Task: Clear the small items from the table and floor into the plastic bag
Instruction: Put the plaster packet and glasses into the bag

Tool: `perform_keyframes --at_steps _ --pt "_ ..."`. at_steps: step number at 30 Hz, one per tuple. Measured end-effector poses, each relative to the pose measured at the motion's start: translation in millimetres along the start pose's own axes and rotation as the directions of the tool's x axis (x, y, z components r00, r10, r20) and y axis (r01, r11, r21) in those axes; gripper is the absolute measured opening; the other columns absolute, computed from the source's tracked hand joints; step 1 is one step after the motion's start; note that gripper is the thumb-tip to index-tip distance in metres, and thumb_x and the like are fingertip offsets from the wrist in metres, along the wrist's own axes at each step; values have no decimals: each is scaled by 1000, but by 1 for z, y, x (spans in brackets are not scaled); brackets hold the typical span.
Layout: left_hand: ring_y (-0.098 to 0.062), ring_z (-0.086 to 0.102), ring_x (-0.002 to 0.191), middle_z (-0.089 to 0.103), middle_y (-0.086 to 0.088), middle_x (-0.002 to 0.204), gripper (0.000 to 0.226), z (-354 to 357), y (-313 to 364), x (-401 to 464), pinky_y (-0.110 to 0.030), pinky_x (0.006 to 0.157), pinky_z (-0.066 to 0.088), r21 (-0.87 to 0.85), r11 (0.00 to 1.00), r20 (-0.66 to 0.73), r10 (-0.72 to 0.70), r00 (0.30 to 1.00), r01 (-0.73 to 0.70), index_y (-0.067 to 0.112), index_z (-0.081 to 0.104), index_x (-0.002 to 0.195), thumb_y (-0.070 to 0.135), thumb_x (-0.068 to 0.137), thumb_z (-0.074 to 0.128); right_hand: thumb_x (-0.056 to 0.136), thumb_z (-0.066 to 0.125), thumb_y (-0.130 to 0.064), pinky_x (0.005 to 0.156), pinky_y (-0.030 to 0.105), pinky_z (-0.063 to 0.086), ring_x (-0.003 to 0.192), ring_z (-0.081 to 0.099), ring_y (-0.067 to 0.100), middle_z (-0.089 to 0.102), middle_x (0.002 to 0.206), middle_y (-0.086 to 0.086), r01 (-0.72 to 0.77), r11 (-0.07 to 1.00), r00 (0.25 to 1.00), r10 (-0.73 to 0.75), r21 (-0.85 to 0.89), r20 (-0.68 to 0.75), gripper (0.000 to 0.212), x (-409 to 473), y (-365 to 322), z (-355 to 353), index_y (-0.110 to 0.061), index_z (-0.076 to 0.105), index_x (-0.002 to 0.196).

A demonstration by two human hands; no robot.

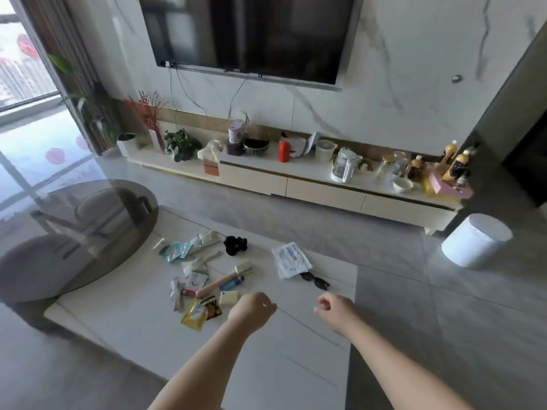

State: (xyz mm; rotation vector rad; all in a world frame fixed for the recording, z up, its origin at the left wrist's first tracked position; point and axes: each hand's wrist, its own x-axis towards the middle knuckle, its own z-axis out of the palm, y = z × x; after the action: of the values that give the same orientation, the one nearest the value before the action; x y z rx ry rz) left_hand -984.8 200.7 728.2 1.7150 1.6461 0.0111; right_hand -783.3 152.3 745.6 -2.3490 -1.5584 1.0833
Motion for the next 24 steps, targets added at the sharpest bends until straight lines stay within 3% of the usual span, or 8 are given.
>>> perform_keyframes --at_steps 8,12,18,24 --pt "-23 68 91 70 -6 102 28 23 52 83 -33 82 57 -157 980 35 -116 993 120 14 69 100 36 87 57 90 55 -33 87 24 44 107 58 18 63 117 1 2 1000 999 -3 17 33 35 94 32 -38 -18 57 121" --pt "-18 65 88 67 -4 106 26 44 82 133 -27 79 54 -212 950 11 -232 973 229 19 67 106 37 89 57 89 55 -35 88 26 46 106 59 17 63 115 1 50 999 993 -48 -14 104 38 170 55 -61 -20 56 124" --pt "-18 64 99 66 -1 112 29 83 129 199 -31 89 53 -299 874 96 -373 923 384 23 65 111 37 88 56 92 51 -36 93 28 45 114 55 19 61 123 1 95 989 960 -61 -114 275 39 280 80 -77 -19 53 126" --pt "-18 65 99 67 -2 115 36 109 129 279 -30 90 51 -377 815 122 -428 896 440 20 61 120 36 89 55 92 50 -35 89 29 44 110 55 21 61 119 2 106 986 953 -65 -127 295 34 376 94 -63 -17 54 121"
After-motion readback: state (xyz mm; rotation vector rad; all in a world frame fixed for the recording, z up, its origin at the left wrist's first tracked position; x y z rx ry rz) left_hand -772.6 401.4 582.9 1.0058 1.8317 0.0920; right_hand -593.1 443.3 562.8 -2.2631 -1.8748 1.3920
